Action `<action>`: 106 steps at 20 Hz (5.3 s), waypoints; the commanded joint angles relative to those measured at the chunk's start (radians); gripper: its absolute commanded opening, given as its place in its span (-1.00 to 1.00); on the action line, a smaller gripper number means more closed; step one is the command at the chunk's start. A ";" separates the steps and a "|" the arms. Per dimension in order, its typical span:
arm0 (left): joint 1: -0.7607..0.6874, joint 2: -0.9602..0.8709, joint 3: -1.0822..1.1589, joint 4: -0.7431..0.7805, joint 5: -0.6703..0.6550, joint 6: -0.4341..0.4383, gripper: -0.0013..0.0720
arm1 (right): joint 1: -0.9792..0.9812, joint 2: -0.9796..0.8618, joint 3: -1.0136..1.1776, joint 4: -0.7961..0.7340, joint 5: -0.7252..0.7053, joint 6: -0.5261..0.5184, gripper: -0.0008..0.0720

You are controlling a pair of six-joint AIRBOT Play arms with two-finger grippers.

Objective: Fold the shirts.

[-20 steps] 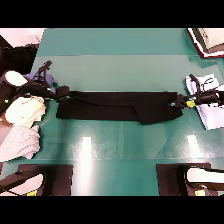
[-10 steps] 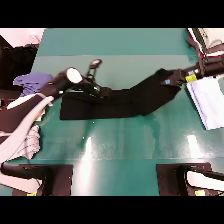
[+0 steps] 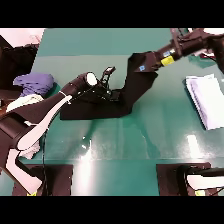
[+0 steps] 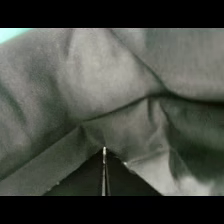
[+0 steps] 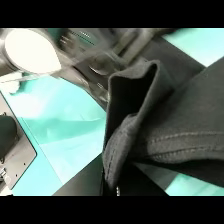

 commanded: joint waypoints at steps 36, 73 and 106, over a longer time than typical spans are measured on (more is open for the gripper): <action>0.623 0.585 0.011 0.277 -0.459 0.011 -0.90 | 0.394 -0.292 -0.040 0.088 -0.414 -0.250 0.39; 0.577 0.584 -0.072 0.171 -0.369 0.027 -0.90 | -0.290 0.072 -0.647 0.046 -0.492 -0.126 -0.92; 0.354 0.582 -0.115 0.165 -0.203 0.037 -0.90 | -0.982 0.329 -0.326 -0.378 -0.184 0.045 -0.92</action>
